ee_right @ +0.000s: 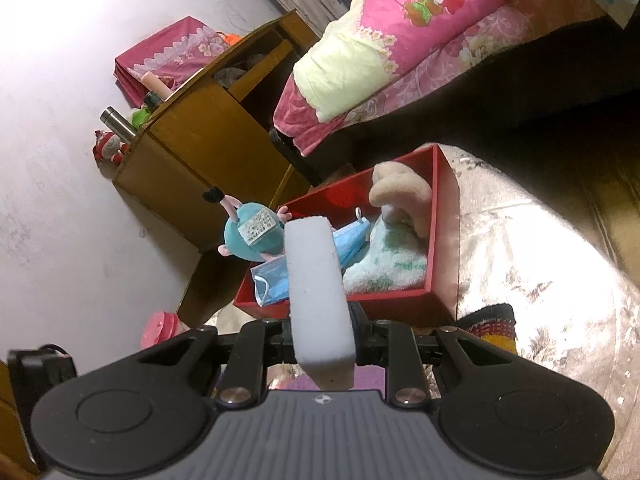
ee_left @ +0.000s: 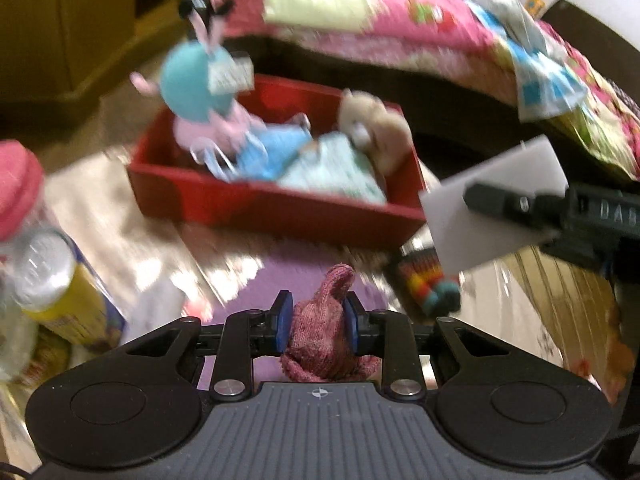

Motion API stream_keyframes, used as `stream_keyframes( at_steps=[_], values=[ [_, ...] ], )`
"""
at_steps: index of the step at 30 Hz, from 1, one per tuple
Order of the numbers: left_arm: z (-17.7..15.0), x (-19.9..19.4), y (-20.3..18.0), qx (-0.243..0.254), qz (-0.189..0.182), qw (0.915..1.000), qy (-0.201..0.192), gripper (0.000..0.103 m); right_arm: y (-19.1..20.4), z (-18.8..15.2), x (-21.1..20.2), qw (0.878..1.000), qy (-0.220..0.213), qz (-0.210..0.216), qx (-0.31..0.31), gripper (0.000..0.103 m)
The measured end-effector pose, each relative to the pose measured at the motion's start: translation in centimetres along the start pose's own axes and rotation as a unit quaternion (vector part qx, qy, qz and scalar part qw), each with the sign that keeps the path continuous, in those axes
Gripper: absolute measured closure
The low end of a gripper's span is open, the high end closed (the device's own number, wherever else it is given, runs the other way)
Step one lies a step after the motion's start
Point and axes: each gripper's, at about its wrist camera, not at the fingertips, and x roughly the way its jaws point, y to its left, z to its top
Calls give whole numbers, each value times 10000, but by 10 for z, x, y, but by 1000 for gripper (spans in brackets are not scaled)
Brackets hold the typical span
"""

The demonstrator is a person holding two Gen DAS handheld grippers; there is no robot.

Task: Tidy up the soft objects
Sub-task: 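Lift the pink sock and white sponge up with both tools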

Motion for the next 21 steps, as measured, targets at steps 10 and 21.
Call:
stream_keyframes(
  at_steps=[10, 21],
  values=[
    [28, -32, -6, 16, 294, 9953, -927, 76, 28, 8, -4, 9970, -486, -10, -600, 103],
    [47, -48, -7, -61, 505, 9875, -1490, 76, 45, 14, -9, 9920, -894, 116, -885, 103]
  ],
)
